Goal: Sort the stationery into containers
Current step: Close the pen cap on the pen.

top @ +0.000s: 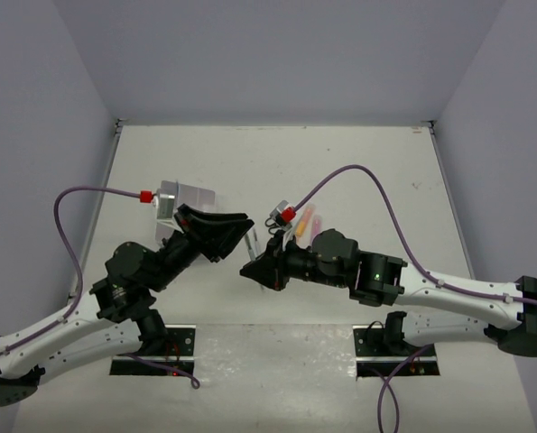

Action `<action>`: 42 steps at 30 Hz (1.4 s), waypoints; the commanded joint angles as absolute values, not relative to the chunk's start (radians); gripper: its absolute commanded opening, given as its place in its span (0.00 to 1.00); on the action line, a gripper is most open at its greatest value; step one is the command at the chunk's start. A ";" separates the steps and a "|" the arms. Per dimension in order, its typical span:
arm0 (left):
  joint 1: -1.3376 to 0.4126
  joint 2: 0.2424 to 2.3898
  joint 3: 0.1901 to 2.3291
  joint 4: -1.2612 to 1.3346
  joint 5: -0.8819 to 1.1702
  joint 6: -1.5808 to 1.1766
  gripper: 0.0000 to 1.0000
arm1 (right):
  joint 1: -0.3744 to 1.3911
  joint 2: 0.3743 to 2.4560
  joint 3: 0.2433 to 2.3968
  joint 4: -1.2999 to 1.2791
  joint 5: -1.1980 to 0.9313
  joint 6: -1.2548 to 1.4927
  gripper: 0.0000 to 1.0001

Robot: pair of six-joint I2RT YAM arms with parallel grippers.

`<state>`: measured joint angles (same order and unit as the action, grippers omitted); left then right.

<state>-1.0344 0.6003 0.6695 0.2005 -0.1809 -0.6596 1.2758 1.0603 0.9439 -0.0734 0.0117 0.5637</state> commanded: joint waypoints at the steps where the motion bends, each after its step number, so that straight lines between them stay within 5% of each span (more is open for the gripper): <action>1: -1.035 0.603 0.647 0.282 -0.118 -0.687 0.33 | 1.275 1.069 0.999 -0.046 0.005 0.543 0.00; 5: -1.036 0.604 0.636 0.285 -0.098 -0.700 0.25 | 1.275 1.063 1.010 -0.053 0.039 0.528 0.00; 10: -1.035 0.610 0.624 0.283 -0.081 -0.722 0.00 | 1.275 1.055 1.065 -0.097 0.076 0.495 0.00; 24: -1.035 0.644 0.610 0.267 -0.017 -0.758 0.00 | 1.251 1.073 1.188 -0.149 0.177 0.414 0.00; 42: -1.152 0.722 0.496 0.348 -0.043 -0.813 0.00 | 1.071 1.242 1.538 -0.265 0.003 0.334 0.00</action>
<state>-1.0573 0.6796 0.5308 0.5823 -0.2250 -0.8005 1.1354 1.2362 1.4038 -0.6020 -0.1098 0.3549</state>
